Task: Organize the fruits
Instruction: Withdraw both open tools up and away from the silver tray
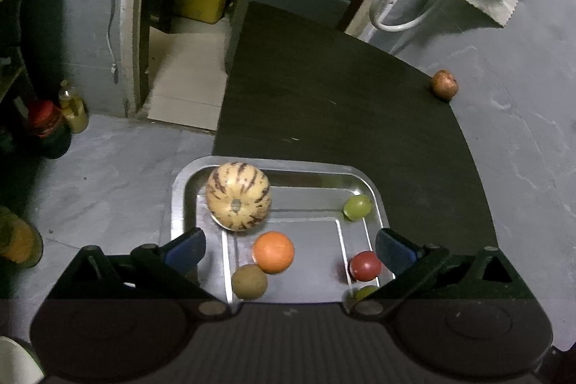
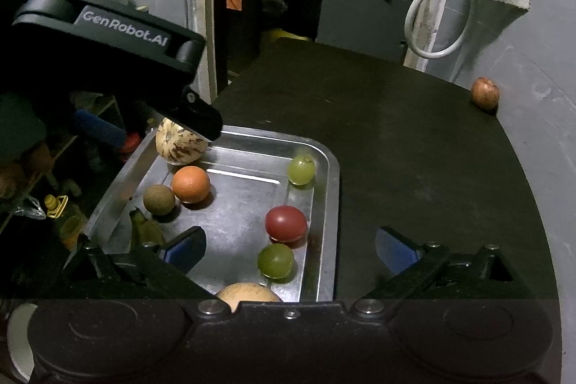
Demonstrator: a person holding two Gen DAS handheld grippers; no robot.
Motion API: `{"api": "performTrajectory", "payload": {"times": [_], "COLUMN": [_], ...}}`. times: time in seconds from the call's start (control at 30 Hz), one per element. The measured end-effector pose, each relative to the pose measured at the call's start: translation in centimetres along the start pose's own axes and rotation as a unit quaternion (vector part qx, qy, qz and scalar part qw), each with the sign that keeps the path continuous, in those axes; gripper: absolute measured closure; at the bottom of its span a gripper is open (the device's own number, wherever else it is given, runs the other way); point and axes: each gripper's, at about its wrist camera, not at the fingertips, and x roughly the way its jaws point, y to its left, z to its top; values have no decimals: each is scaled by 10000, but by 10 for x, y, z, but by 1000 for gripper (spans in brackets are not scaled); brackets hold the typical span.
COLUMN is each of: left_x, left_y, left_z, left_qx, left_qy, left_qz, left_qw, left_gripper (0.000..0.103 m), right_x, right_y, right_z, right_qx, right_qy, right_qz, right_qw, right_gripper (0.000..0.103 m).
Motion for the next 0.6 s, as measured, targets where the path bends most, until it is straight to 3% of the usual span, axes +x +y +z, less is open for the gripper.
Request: {"api": "performTrajectory", "payload": {"times": [0.6], "left_x": [-21], "left_y": [14], "left_z": [-12], "left_qx": [-102], "left_qy": [-156], "left_qz": [128], "left_qw": [9997], "left_gripper": [1], "right_x": [-16], "right_y": [7], "right_z": [0], "right_qx": [218], "right_qy": [-137], "right_qz": [-154], "right_qw": [9995], "right_gripper": [1]}}
